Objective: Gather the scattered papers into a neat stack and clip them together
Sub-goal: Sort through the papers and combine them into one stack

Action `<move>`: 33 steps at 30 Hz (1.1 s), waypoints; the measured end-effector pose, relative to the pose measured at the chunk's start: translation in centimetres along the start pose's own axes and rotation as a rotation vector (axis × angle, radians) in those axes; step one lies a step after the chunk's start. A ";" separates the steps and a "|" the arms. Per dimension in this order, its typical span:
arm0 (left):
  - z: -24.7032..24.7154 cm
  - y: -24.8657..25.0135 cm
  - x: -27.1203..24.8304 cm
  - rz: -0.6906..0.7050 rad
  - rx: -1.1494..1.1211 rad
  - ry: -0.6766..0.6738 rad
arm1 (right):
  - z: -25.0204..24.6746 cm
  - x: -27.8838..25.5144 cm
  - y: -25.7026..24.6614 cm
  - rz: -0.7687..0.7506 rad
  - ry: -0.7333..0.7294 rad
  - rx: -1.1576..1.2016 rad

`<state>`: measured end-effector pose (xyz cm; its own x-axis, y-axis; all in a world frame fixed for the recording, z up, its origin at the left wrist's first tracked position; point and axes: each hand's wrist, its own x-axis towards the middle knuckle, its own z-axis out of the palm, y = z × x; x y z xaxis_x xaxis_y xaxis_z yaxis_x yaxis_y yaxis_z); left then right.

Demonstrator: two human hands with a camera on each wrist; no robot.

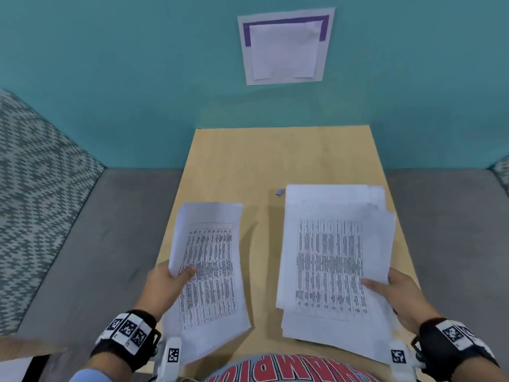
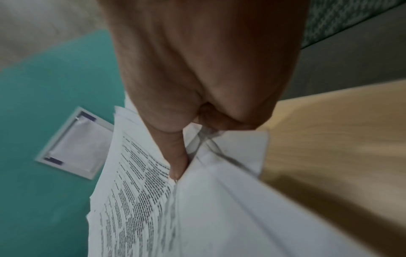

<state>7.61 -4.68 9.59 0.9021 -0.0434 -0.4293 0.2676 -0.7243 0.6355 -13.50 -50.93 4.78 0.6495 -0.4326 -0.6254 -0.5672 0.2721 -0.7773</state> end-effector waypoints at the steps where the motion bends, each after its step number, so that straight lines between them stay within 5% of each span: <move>1: 0.5 0.8 -0.1 0.011 -0.029 -0.025 | 0.4 -0.3 -1.2 -0.021 -0.037 0.034; 9: 4.2 8.8 -2.5 0.110 -0.442 -0.296 | 4.8 -2.2 -6.7 -0.111 -0.349 0.117; 14: 6.3 10.9 -4.0 0.143 -0.494 -0.301 | 6.7 -3.1 -6.9 -0.012 -0.460 0.148; 24: 6.9 11.2 -4.6 0.266 -0.608 -0.317 | 5.0 -5.2 -8.7 -0.445 -0.181 0.004; 33: 9.1 10.5 -4.3 0.260 -0.436 -0.243 | 5.7 -2.3 -4.3 -0.396 -0.039 -0.081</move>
<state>3.46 -18.36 12.33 0.8671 -0.3769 -0.3256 0.2082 -0.3195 0.9244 -9.65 -46.24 9.20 0.8435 -0.4572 -0.2817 -0.3062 0.0215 -0.9517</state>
